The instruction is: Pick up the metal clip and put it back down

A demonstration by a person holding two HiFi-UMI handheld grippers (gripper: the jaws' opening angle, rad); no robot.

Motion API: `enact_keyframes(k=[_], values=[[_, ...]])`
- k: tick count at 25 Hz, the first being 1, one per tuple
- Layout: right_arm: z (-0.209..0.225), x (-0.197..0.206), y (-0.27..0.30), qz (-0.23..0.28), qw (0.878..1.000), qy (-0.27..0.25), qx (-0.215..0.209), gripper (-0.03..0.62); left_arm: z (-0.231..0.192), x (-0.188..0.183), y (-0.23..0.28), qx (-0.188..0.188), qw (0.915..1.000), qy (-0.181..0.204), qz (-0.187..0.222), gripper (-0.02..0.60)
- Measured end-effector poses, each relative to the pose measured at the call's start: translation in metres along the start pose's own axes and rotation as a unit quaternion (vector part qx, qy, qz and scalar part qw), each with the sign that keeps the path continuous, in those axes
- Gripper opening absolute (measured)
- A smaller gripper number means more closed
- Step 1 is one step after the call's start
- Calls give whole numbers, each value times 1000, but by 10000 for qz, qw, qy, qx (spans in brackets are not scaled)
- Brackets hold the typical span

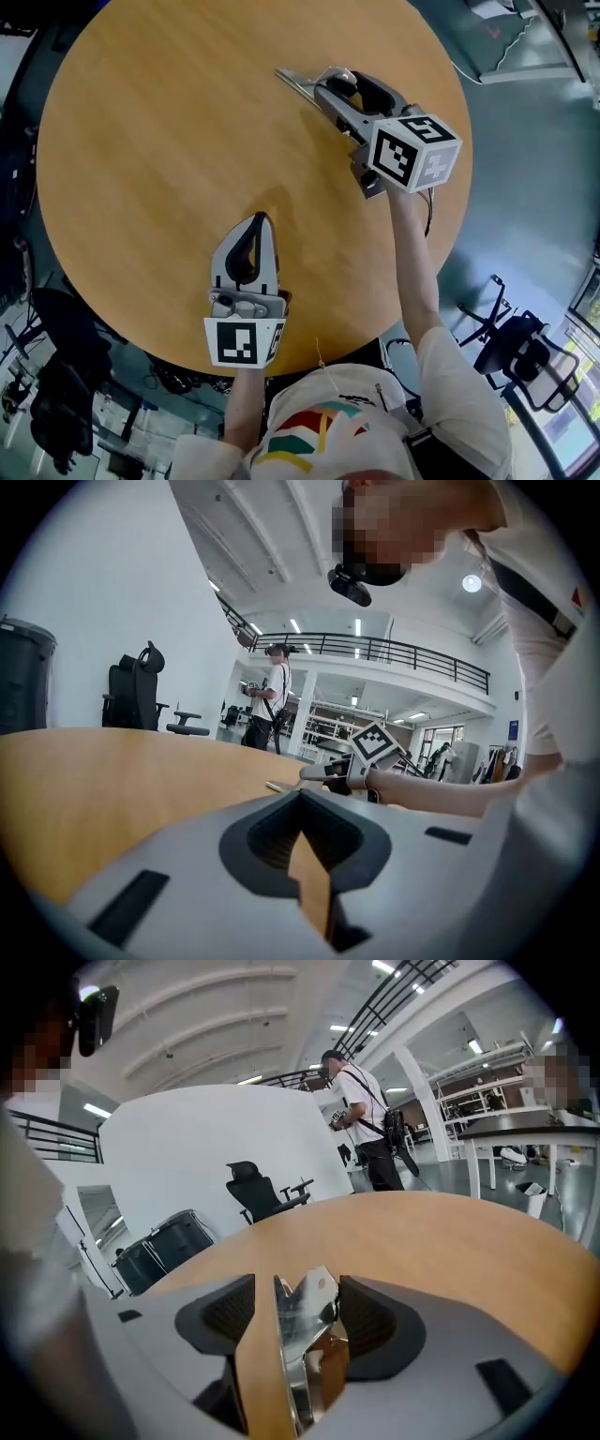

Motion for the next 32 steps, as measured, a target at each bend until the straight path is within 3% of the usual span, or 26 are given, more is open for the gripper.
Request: enact_keyframes(k=[3, 4, 5, 11, 14, 20, 26, 32], values=[[4, 0, 5, -278, 9989, -349, 146, 288, 3, -1, 4, -46, 10000, -1, -7, 43], [5, 1, 7, -405, 9975, -520, 238, 261, 4, -1, 4, -57, 10000, -2, -1, 43], [6, 3, 8, -492, 9962, -654, 308, 163, 4, 0, 3, -73, 10000, 1, 13, 43], [-8, 2, 3, -124, 9989, -402, 208, 52, 0, -3, -7, -221, 9997, 49, 77, 43], [-27, -11, -9, 15, 9962, -791, 376, 43, 0, -17, -17, -233, 9995, 115, 161, 43], [-86, -40, -45, 525, 9939, -947, 208, 41, -3, -49, -53, -300, 9982, 258, 441, 43], [-173, -76, -124, 982, 9885, -1137, -160, 41, 11, -101, -105, -371, 9950, 321, 867, 43], [-255, -95, -184, 1470, 9821, -975, -658, 41, 10, -154, -150, -390, 9891, 446, 1347, 43]])
Point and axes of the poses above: the fingertips, and each gripper's own axes: y forward along the fingers, z to its right, x out of its underside, the point moved 6 cm from there along -y, backward along the fingers, and after that the axes turned 3 degrees about z, right-handed, at the moved point
